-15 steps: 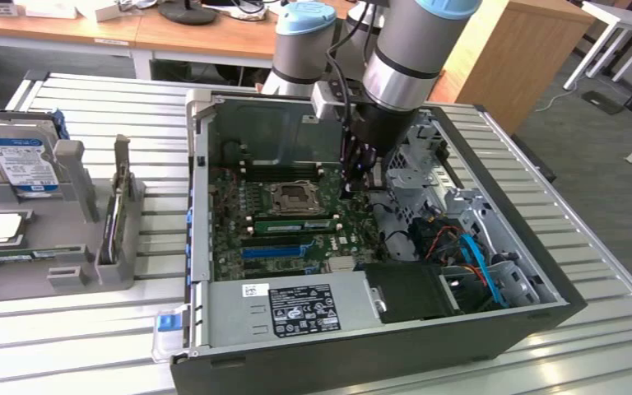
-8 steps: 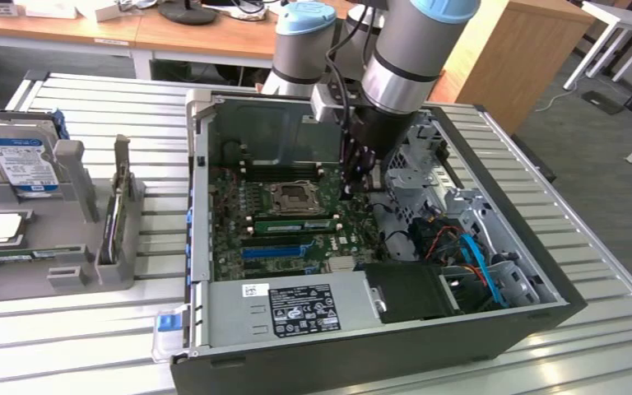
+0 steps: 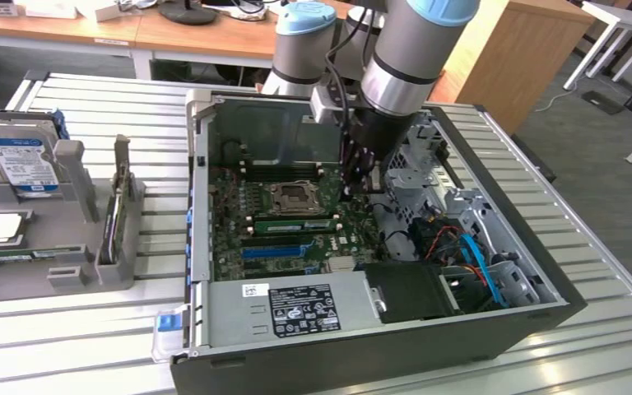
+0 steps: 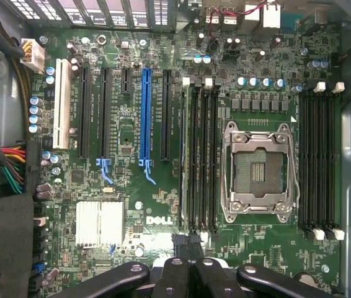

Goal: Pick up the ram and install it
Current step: 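Press down the ram until it locks into place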

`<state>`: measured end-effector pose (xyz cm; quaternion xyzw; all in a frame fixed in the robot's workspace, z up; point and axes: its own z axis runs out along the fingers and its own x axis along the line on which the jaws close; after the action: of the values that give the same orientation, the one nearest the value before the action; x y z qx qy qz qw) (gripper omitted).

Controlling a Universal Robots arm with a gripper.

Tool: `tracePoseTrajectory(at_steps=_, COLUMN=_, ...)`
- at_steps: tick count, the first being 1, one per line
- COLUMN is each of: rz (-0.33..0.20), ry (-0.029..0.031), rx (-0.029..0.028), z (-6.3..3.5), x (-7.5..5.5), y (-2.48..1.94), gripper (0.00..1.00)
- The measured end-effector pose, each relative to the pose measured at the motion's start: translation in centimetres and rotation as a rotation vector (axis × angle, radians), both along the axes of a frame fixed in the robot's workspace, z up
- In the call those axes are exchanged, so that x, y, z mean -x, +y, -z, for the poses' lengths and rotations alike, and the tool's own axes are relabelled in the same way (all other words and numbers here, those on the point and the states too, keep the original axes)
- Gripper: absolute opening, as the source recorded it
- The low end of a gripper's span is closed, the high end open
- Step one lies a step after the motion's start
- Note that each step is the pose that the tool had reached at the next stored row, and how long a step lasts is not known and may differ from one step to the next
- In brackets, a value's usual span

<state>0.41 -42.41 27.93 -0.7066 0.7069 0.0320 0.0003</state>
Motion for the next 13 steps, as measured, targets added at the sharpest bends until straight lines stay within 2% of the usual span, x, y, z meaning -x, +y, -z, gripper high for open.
tracePoseTrajectory(at_steps=13, rz=0.0, ry=0.0, rx=-0.0001, z=0.41, x=0.0, y=0.0, gripper=0.11)
